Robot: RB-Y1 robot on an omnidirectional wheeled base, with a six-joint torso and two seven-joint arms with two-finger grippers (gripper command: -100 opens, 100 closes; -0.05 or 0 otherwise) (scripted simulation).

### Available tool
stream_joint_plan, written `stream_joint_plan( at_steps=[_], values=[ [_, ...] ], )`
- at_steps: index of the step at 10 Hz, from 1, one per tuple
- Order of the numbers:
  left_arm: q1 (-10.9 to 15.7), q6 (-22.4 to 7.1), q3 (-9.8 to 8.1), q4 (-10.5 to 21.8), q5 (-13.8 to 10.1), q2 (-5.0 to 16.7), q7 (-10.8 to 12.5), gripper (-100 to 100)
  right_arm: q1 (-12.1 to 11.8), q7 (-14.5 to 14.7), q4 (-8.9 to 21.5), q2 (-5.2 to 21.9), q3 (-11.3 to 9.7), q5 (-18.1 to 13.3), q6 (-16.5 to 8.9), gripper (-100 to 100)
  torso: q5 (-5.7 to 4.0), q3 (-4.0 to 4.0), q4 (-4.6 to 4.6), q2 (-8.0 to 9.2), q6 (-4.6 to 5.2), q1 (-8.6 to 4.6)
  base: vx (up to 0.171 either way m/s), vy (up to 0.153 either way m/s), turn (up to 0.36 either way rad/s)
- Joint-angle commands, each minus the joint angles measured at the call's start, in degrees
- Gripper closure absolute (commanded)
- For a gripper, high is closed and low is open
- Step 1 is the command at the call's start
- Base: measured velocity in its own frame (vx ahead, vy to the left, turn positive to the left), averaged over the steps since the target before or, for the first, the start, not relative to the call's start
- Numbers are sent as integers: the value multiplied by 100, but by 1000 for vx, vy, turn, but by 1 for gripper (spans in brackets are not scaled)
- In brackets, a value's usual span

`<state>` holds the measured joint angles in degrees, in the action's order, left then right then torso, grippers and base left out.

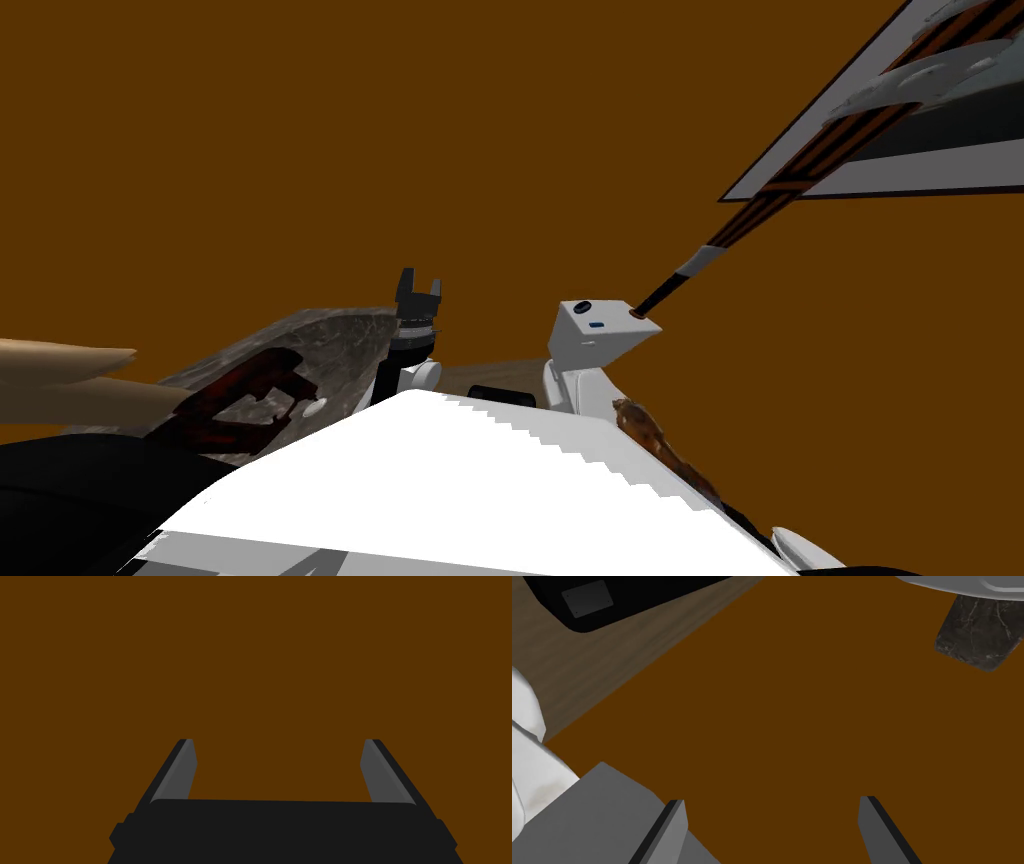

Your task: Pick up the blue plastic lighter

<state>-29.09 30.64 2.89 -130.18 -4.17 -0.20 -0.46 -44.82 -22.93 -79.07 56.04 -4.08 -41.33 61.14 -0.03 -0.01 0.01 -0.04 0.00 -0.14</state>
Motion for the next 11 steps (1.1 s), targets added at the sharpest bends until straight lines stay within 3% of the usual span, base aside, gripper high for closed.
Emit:
stream_joint_plan(
  at_steps=[1,2,5,9,11],
  values=[
    [0,0,0,0,0,0,0,0,36,-5,285,279,12,-82,142,-100,0,0,0,0,0,0,-9,-8,152],
    [-1,0,-1,0,0,0,0,0,36,-5,285,279,12,-82,142,-100,0,0,0,0,6,0,0,0,0],
    [-1,0,-1,0,0,0,0,0,71,-163,710,826,25,-460,287,-100,0,-1,-1,-2,6,1,-8,-4,243],
    [-1,0,-1,0,0,0,0,0,140,-316,1031,1507,42,-803,391,-100,-1,-2,-1,-4,8,1,-4,-10,193],
    [-1,0,-1,0,0,0,0,0,140,-316,1076,1607,42,-803,391,-100,-1,-3,-1,-6,8,1,0,-8,84]
  ],
)
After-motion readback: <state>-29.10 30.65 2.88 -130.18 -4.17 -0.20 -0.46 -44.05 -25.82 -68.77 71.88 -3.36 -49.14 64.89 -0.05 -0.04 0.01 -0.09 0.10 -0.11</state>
